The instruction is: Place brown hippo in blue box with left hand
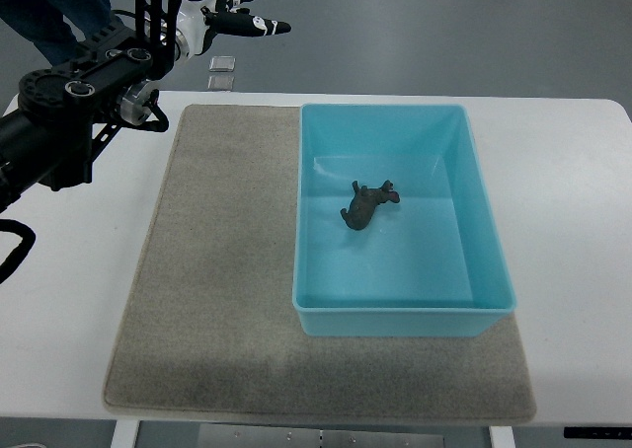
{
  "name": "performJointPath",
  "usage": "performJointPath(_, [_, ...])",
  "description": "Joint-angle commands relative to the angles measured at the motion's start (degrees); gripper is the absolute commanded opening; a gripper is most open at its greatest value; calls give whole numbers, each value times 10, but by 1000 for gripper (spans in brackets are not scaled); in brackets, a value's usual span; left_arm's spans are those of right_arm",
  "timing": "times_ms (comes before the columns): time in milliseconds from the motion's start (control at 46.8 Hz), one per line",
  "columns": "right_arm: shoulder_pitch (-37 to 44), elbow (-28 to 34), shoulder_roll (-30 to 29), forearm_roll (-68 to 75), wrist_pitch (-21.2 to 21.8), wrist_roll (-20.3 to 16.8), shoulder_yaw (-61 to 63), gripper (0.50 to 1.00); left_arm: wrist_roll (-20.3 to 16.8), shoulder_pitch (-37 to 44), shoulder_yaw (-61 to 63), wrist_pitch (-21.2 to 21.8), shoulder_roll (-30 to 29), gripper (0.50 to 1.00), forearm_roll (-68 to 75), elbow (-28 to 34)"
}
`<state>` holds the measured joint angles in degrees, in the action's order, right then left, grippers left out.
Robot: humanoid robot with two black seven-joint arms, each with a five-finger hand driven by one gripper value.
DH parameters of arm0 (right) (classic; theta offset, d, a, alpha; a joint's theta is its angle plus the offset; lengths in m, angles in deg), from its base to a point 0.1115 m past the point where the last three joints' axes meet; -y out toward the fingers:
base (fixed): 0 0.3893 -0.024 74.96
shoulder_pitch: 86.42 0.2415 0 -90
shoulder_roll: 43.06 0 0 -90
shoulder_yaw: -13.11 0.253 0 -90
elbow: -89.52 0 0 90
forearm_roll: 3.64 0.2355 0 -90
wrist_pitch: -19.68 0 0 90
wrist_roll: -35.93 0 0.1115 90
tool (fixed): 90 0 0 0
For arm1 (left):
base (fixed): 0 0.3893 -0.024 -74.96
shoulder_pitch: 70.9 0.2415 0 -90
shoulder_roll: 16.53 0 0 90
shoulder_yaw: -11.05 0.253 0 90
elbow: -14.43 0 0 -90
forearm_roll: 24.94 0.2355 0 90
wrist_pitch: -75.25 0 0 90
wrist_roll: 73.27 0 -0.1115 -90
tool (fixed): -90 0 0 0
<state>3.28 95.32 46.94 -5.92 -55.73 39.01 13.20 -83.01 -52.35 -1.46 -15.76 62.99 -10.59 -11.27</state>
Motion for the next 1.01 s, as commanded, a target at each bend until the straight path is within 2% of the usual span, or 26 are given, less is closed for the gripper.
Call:
performJointPath(0, [0, 0, 0, 0, 0, 0, 0, 936, 0, 0, -4, -3, 17, 996, -38, 35])
performJointPath(321, [-1, 0, 0, 0, 0, 0, 0, 936, 0, 15, -44, 20, 34, 996, -184, 43])
performJointPath(535, [0, 0, 0, 0, 0, 0, 0, 936, -2, 32, -46, 4, 41, 996, -288, 45])
performJointPath(813, [-1, 0, 0, 0, 0, 0, 0, 936, -14, 43, -46, -67, 42, 996, -410, 63])
performJointPath(984, [-1, 0, 0, 0, 0, 0, 0, 936, -27, 54, -66, -137, 42, 996, -433, 101])
